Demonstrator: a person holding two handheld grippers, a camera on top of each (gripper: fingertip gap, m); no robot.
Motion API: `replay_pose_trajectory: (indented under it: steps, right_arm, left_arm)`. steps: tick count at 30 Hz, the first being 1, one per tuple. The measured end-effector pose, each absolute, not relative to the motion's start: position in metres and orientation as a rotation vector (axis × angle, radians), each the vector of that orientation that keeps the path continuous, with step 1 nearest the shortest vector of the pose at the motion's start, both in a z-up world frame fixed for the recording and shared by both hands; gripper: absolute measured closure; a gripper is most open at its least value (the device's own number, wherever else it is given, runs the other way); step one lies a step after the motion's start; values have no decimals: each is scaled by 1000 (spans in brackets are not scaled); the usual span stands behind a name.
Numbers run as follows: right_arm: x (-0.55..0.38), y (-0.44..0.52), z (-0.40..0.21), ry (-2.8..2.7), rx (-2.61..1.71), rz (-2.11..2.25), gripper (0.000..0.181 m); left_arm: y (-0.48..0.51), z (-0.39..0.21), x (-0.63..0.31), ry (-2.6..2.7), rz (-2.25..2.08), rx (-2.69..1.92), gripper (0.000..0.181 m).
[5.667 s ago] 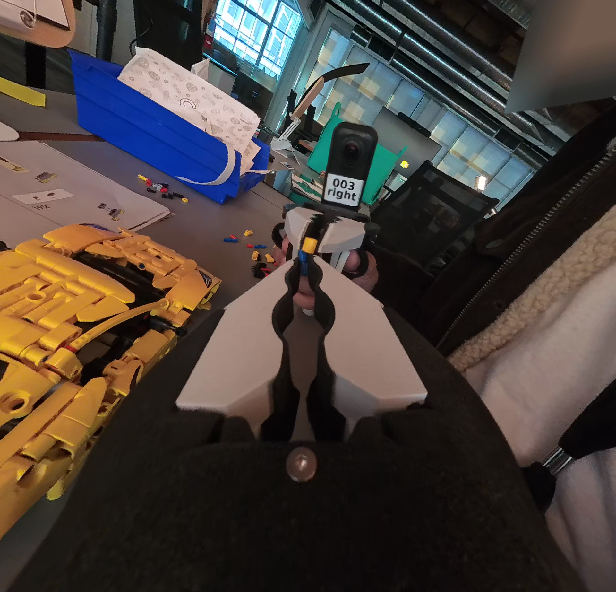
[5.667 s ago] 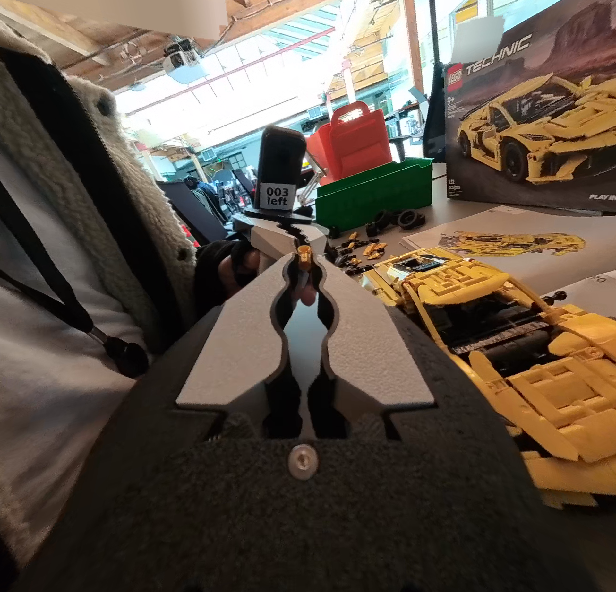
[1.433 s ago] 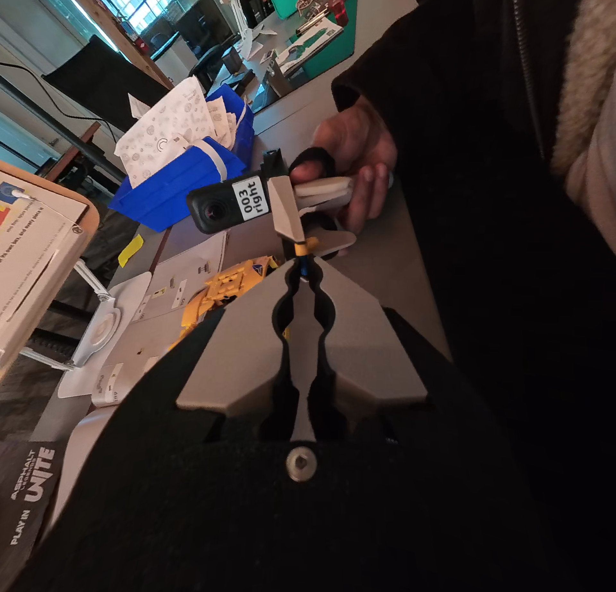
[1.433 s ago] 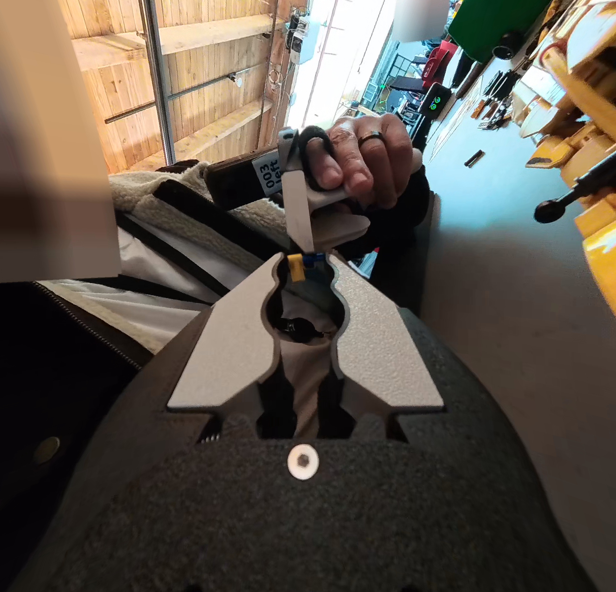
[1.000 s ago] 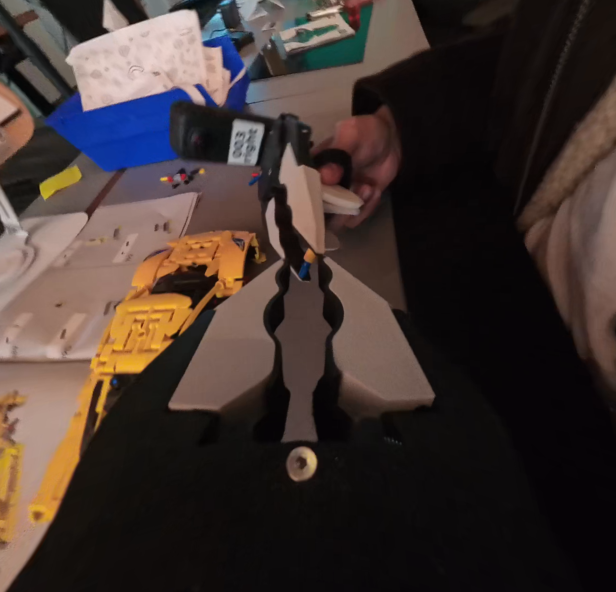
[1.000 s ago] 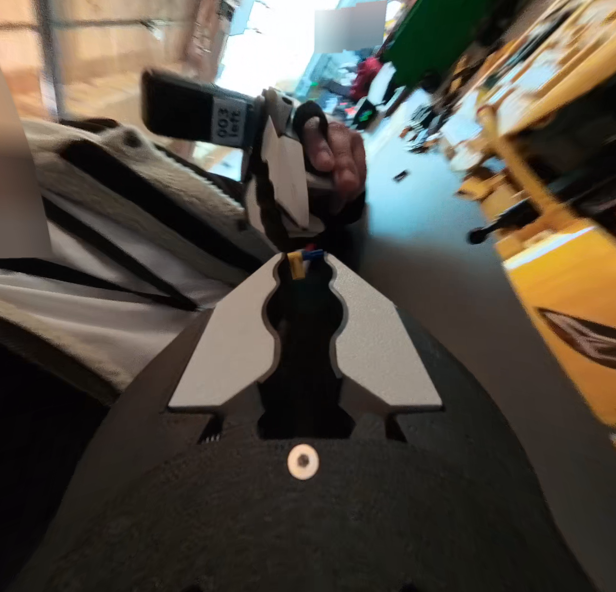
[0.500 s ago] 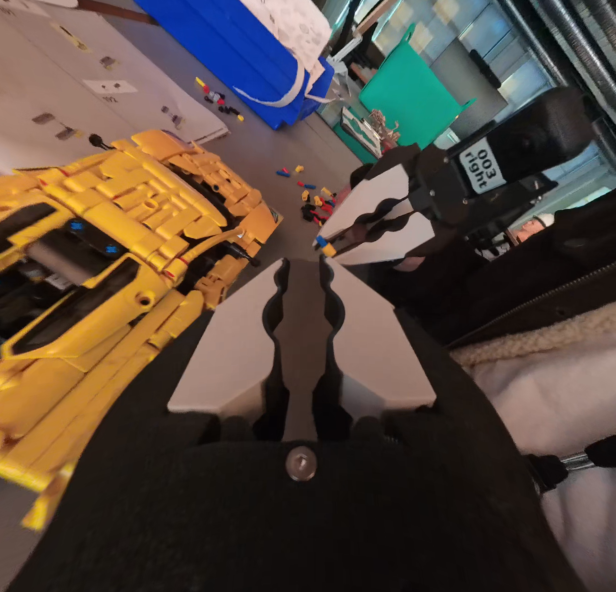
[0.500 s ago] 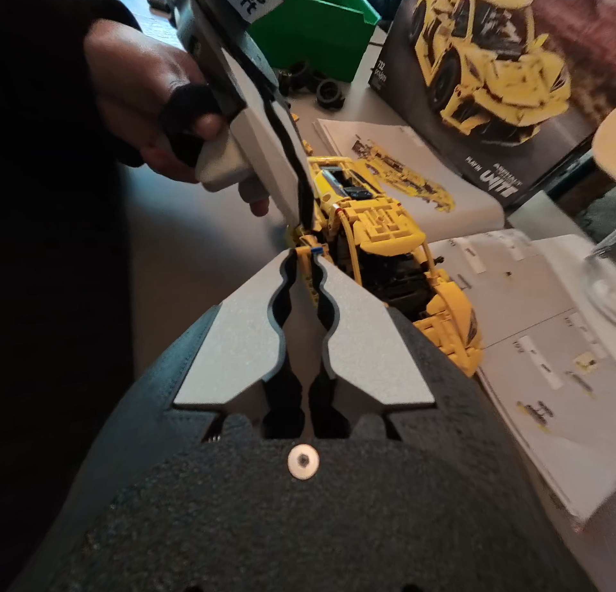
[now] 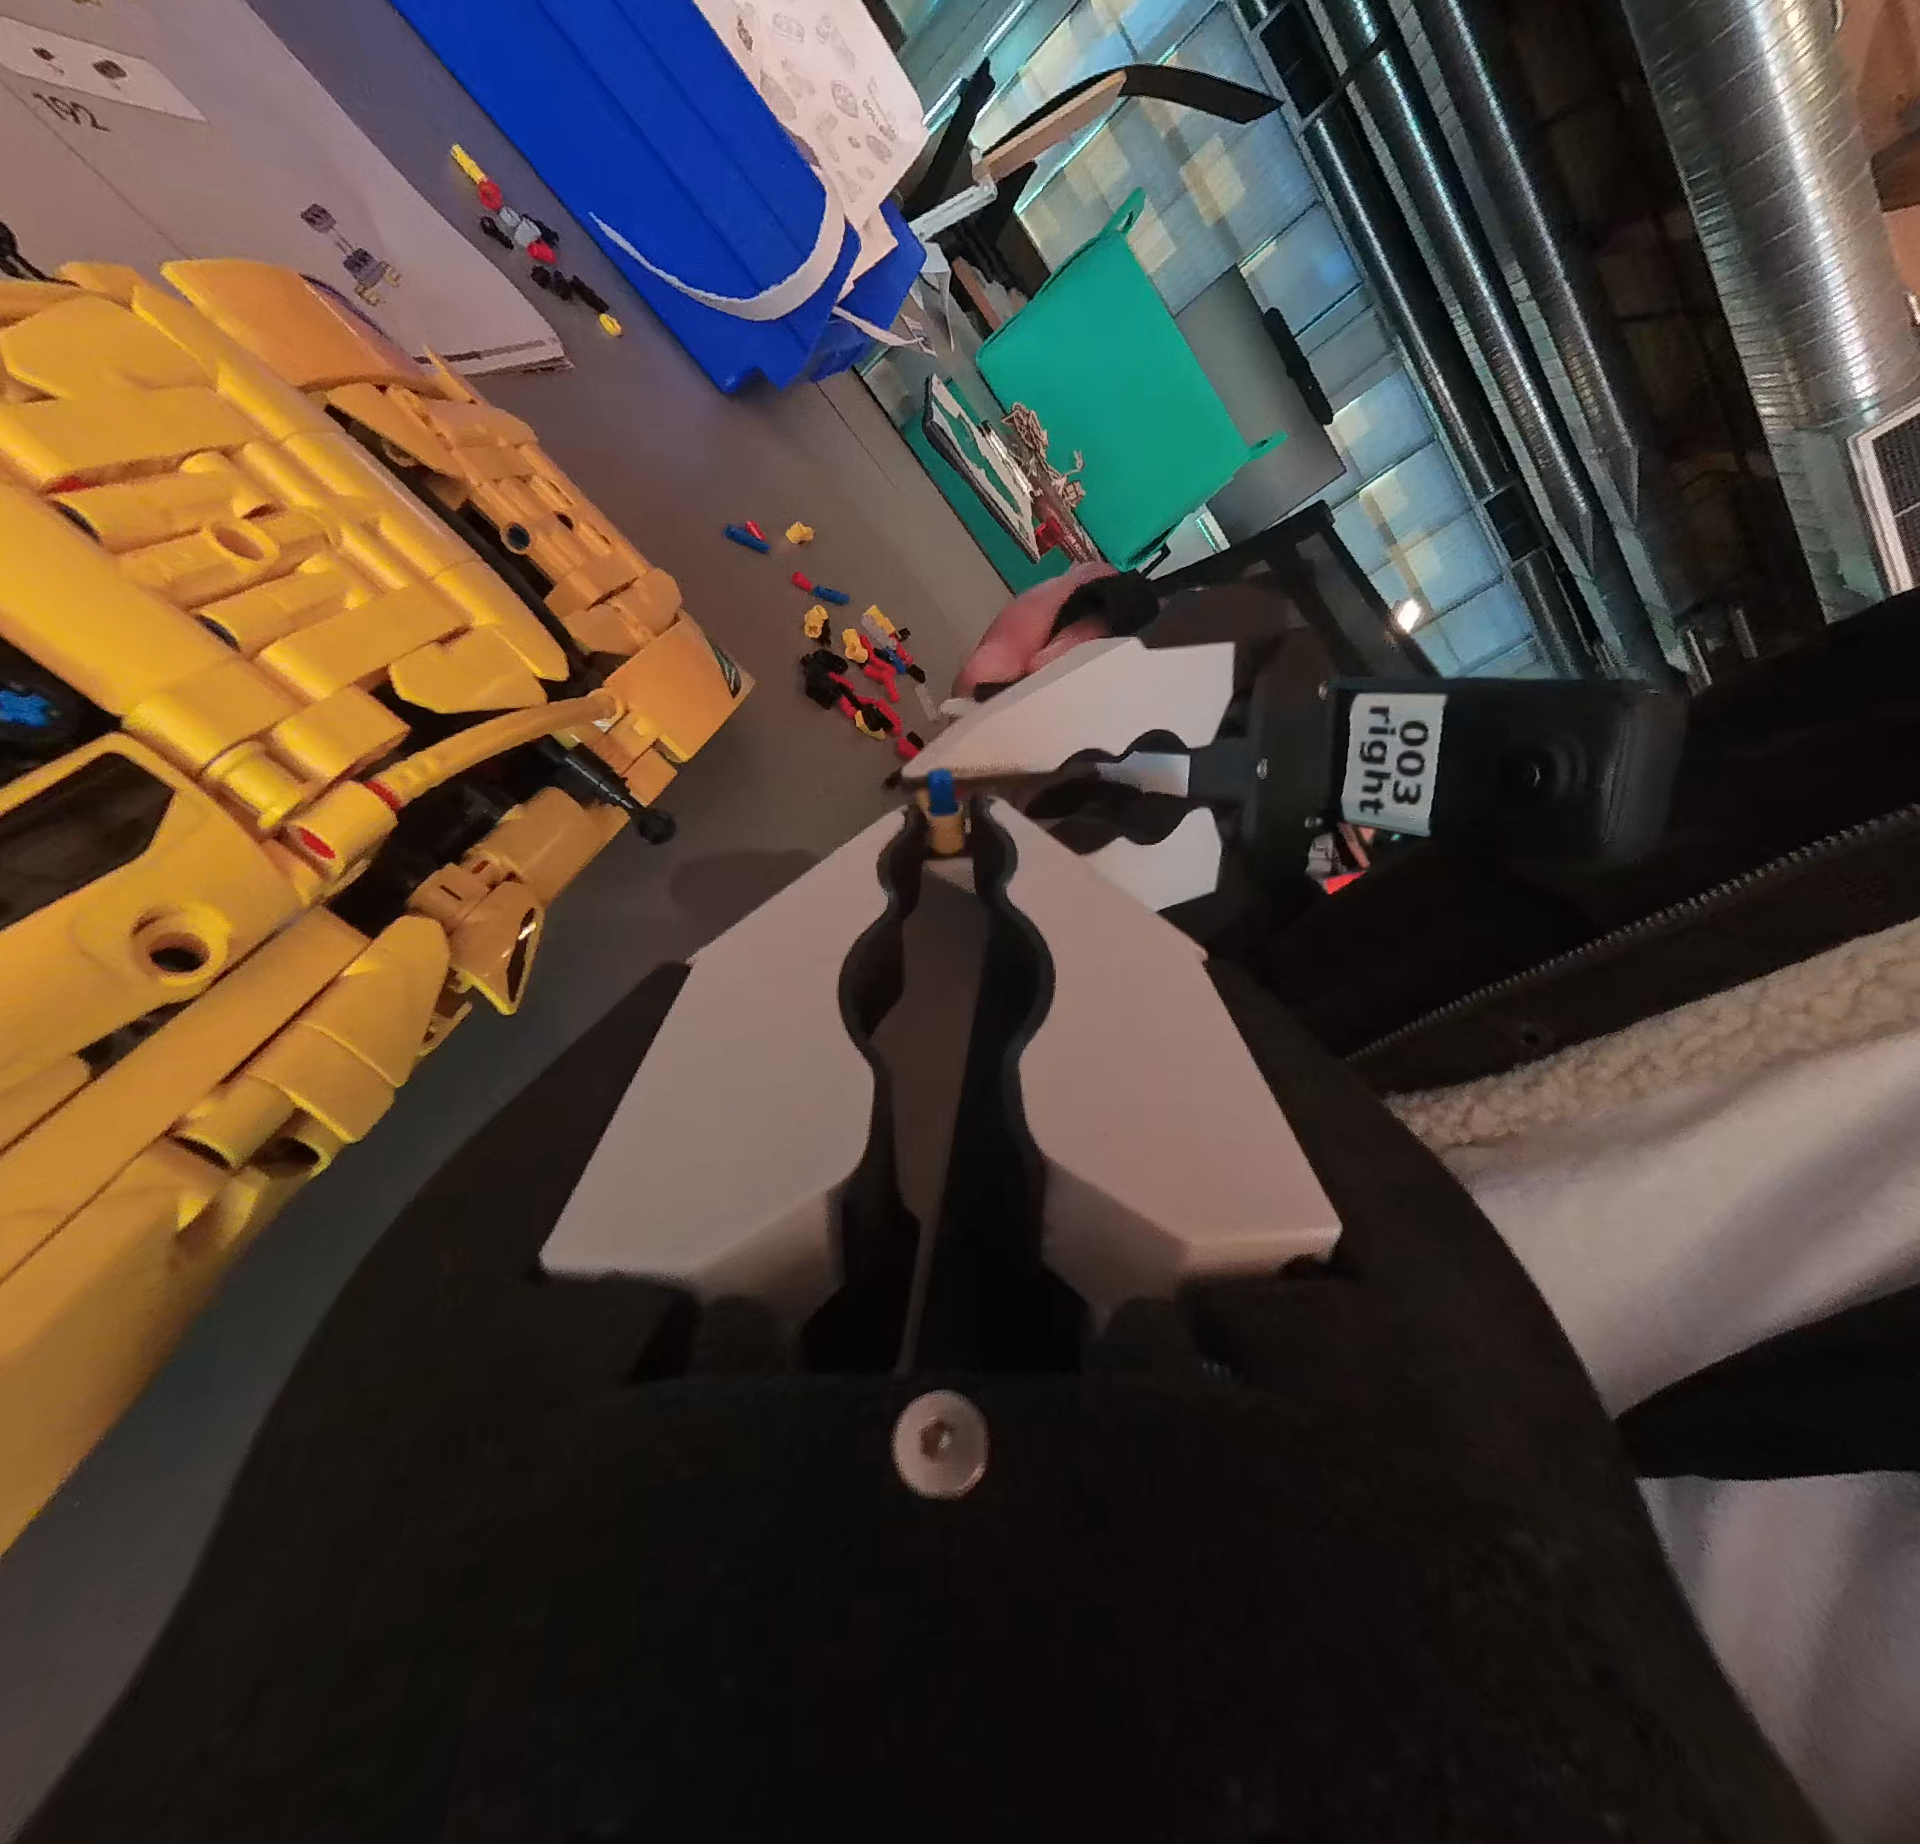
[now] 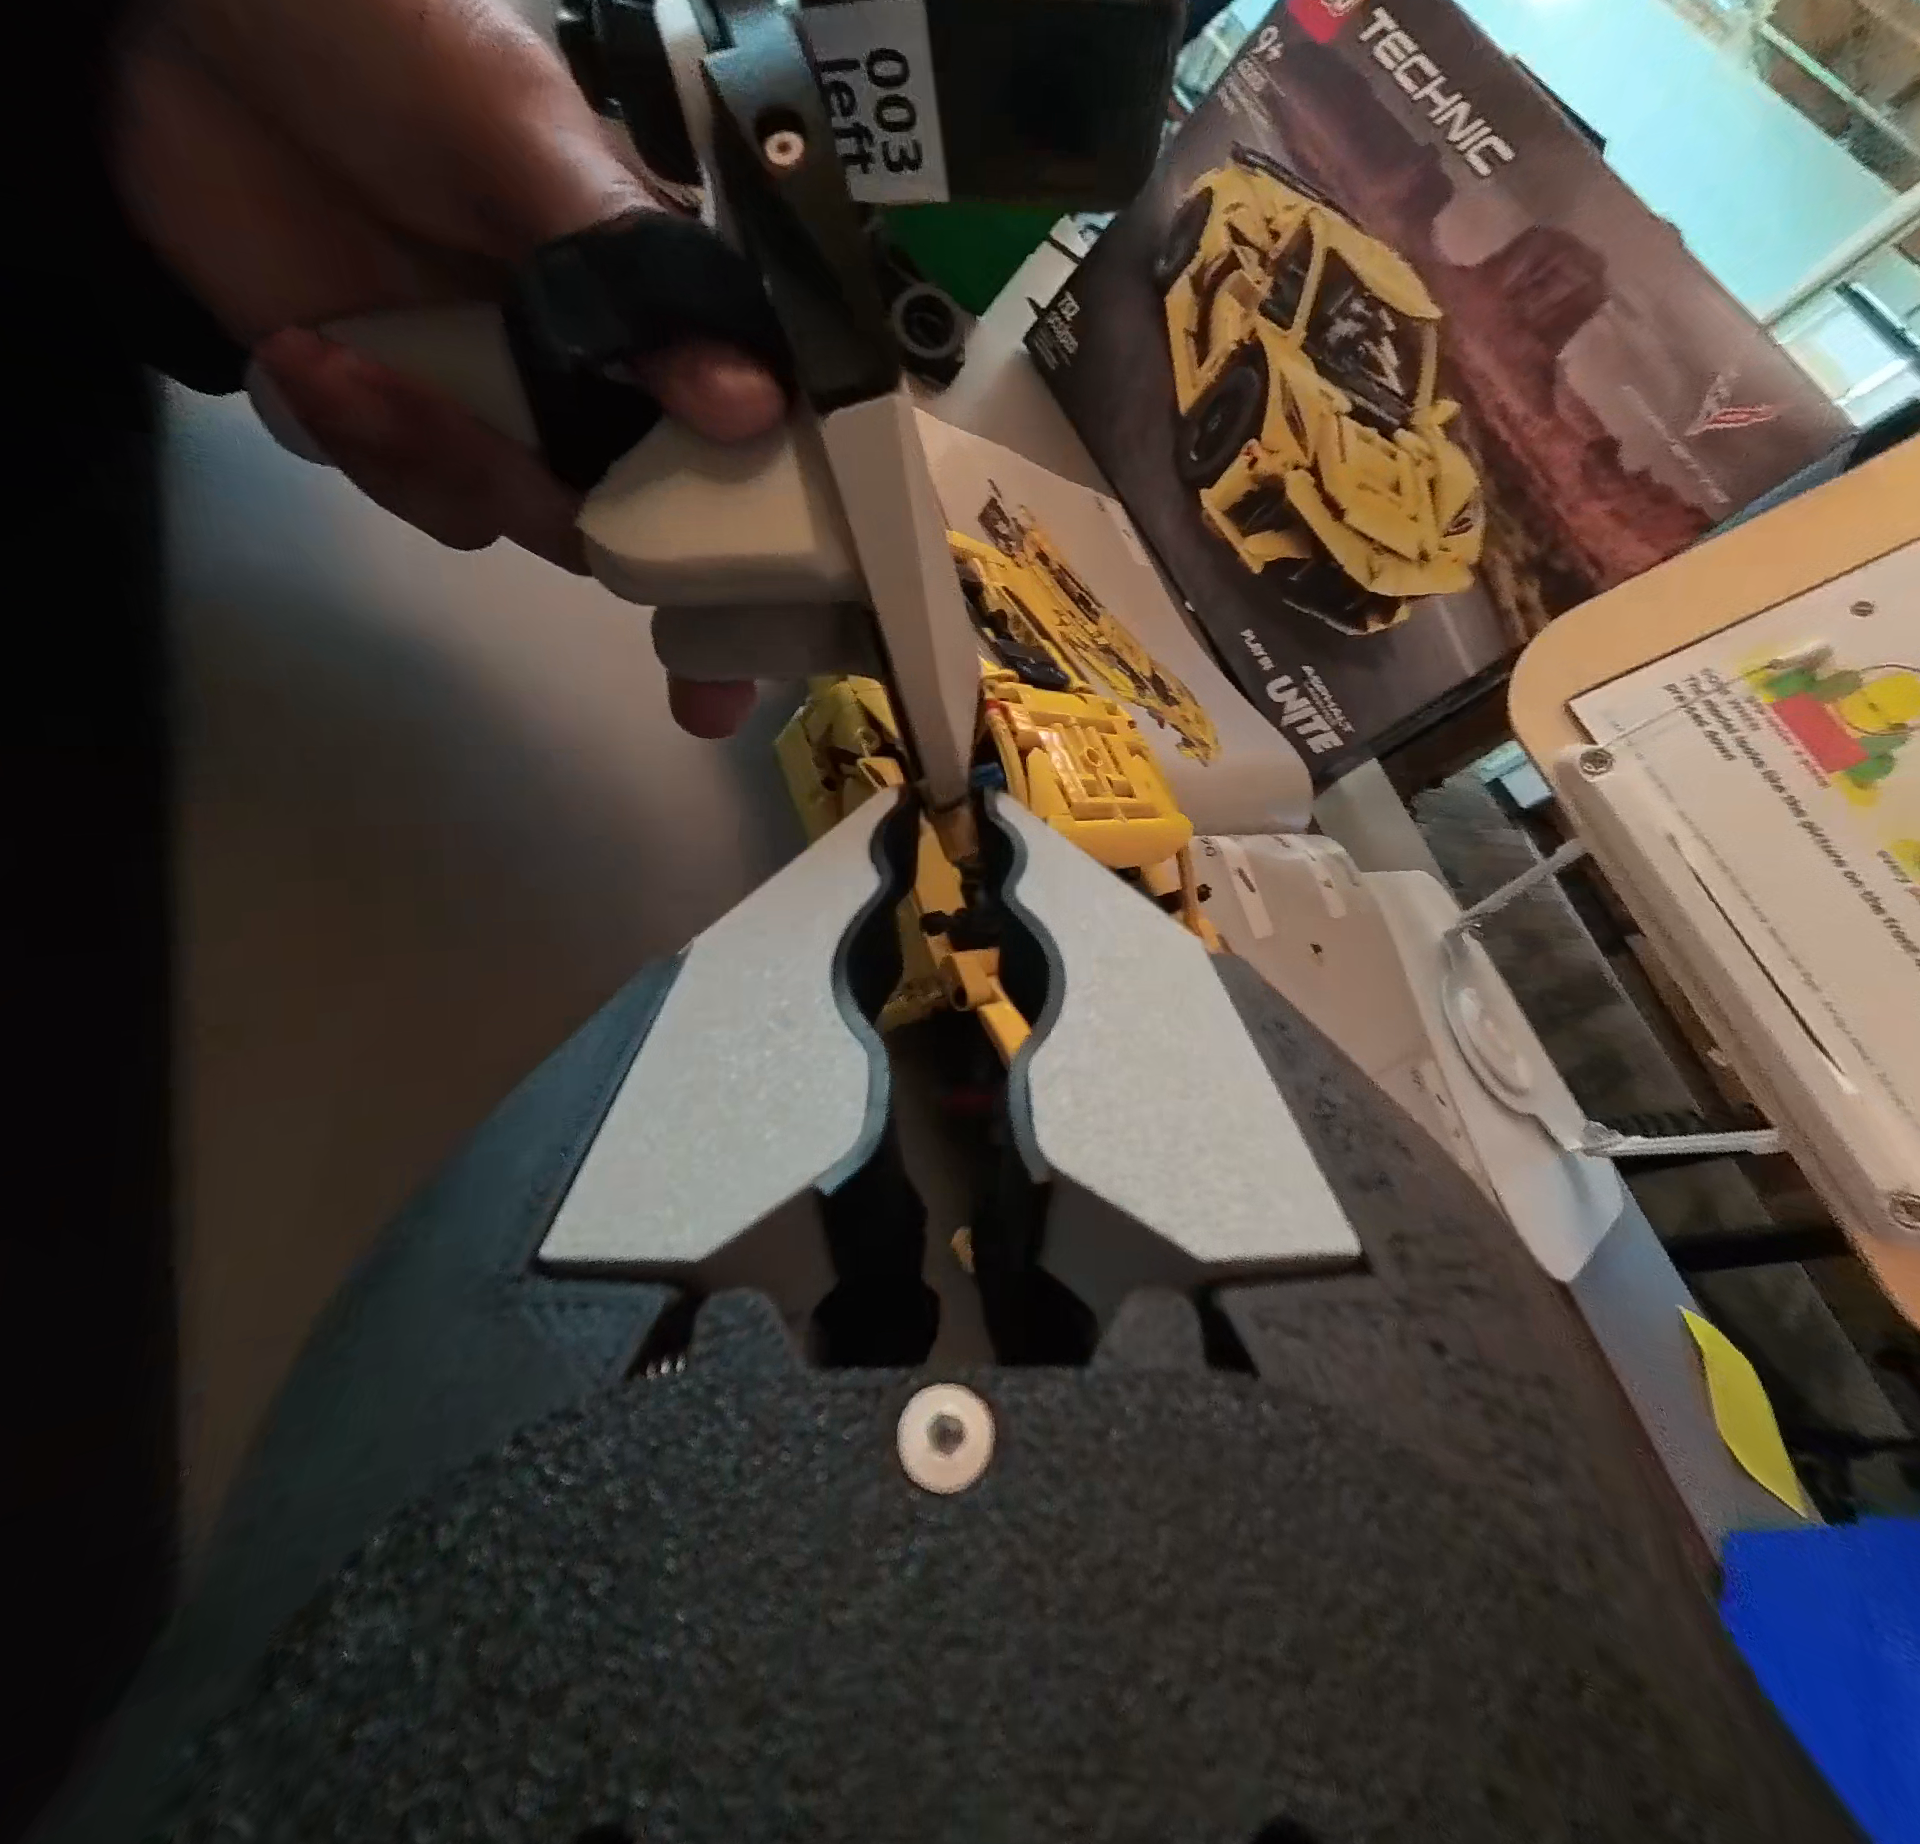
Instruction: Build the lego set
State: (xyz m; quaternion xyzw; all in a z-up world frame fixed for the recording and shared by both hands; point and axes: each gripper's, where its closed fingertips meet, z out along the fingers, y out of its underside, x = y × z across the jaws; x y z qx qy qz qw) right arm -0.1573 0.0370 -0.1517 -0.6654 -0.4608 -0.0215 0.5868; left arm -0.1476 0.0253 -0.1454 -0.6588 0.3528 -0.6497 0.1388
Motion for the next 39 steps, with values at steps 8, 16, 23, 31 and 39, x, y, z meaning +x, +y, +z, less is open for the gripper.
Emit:
replay_pose_trajectory:
  steps: [8, 16, 23, 31, 39]
  right_arm:
    - [-154, 41, -149, -958, -1568, -31, 169]
    - [-138, 39, -112, -723, -1547, 327, 138]
    - [-103, 65, -94, -470, -1661, 595, 148]
    - [-32, 139, -129, -184, -1966, 392, 147]
    - [-17, 142, -153, -93, -1919, 421, 151]
  left_arm:
    - [29, -143, -147, 1112, -1728, -1816, 174]
    - [34, -107, -158, 1209, -1587, -1489, 174]
    - [58, -95, -158, 1146, -1499, -1463, 174]
    - [152, -86, -132, 954, -1533, -1710, 174]
    - [194, -126, -154, 903, -1390, -1778, 174]
